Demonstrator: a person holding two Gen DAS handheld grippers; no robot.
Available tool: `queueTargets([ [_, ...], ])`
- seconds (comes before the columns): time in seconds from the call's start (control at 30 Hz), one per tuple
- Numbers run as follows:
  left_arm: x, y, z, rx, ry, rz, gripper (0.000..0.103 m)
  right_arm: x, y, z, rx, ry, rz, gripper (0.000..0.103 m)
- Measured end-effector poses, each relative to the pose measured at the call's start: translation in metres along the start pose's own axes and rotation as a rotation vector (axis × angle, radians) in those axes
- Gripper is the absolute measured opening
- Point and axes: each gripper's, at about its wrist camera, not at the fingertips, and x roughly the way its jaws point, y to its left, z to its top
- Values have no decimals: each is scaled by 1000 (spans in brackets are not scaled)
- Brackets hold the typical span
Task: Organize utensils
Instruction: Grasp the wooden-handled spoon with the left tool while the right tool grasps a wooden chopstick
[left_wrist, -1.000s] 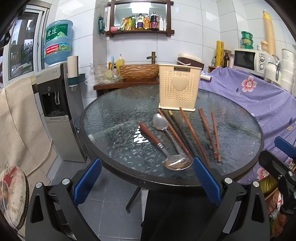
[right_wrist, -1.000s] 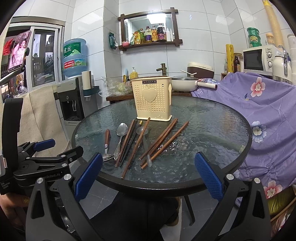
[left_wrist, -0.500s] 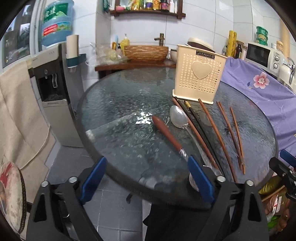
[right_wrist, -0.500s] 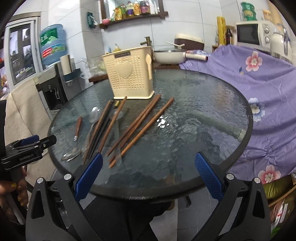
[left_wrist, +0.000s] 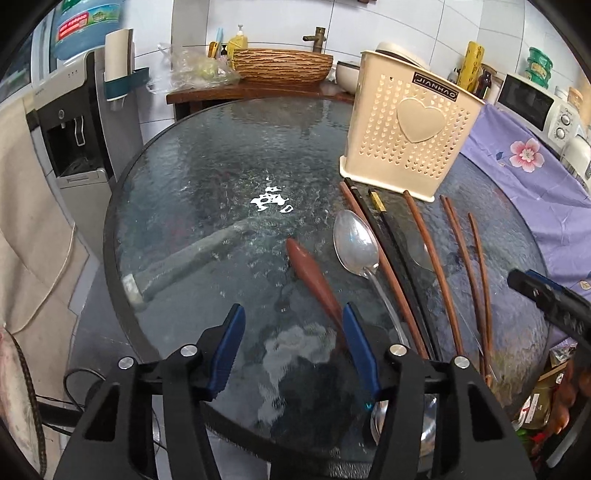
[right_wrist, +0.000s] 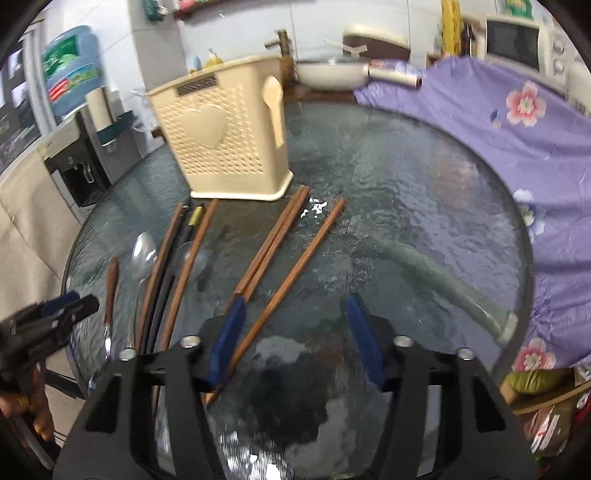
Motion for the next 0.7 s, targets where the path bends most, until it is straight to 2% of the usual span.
queueTargets([
  [0.3,14,-2,12,4,53,-6,48,41,-2,45,32,62,-76,43],
  [0.47,19,0,17,4,65,-7,48,63,-4,53,45,109,-100,38],
  [0.7,29,-2,25,-4,84,-1,47,77,1,57,18,127,-115,37],
])
